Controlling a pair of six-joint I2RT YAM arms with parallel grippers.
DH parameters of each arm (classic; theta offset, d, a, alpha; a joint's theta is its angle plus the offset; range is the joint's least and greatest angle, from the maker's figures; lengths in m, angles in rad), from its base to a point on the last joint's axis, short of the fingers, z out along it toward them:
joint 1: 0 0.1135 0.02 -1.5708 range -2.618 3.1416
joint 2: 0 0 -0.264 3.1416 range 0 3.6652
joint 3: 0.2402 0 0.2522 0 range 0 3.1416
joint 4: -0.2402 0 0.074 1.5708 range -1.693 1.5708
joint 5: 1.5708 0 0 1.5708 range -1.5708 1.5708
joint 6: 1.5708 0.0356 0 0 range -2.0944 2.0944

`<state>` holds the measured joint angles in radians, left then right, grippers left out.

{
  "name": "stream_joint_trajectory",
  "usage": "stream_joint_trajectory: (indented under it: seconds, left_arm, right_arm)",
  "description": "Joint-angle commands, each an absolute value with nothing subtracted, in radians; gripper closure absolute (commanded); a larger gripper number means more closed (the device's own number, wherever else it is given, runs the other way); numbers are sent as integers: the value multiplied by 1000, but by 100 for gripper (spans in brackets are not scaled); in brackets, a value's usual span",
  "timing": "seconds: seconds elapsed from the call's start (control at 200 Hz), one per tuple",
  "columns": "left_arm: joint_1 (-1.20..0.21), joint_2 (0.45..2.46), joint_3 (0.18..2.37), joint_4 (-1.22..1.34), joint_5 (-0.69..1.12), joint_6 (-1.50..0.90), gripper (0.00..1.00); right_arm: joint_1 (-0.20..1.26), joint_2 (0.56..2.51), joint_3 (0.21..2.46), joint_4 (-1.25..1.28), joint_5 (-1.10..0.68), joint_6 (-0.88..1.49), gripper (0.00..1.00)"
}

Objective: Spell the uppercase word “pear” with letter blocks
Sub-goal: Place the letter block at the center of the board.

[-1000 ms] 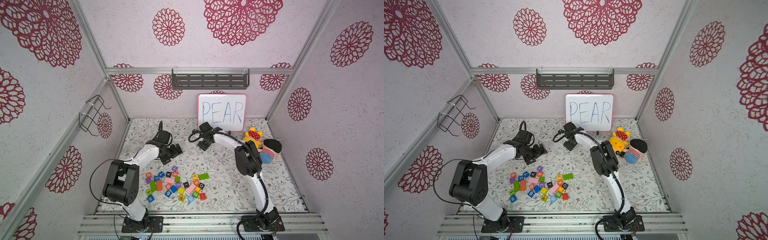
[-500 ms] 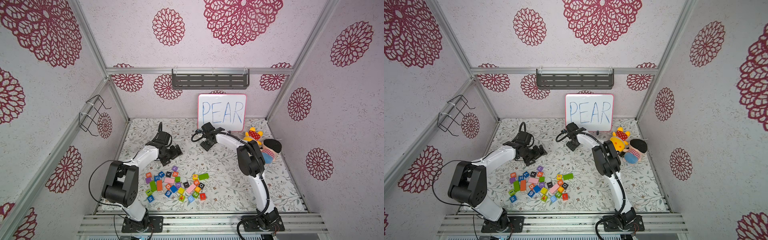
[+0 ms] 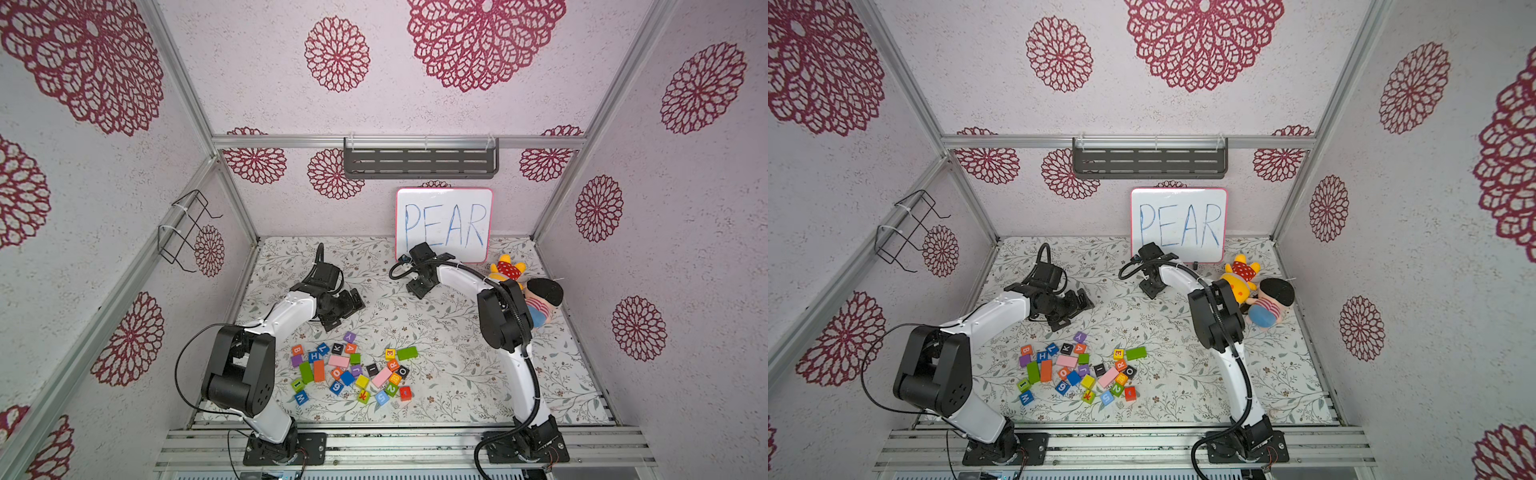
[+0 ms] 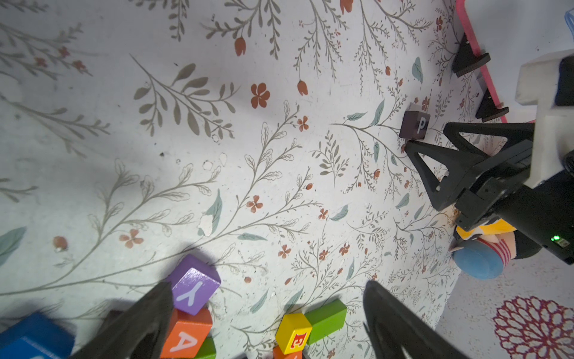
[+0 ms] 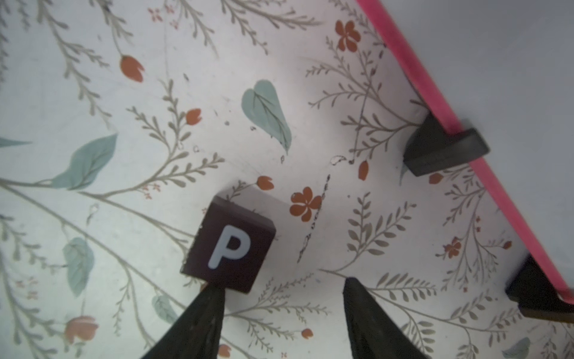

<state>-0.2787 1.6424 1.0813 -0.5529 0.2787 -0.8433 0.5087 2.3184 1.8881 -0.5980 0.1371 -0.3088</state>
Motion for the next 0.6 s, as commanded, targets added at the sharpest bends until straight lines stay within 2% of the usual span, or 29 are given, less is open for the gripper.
stream_joint_trajectory:
  seconds: [0.0,0.24,0.435,0.595]
  left_arm:
    - [-282,1622,1076,-532,278,-850,2]
    - [-282,1623,1074,-530,281,-847,2]
    - [-282,1622,1058,-517,284,-851,2]
    - [-282,1625,1058,-511,292,-851,2]
  right_arm:
    - [500,2256,1880,-604,140,-274,37]
    - [511,2240,1888,-635,51,-203,38]
    - [510,2228,1934,-634,53,186,48]
    - [514,2221,1900,-575,18,374,48]
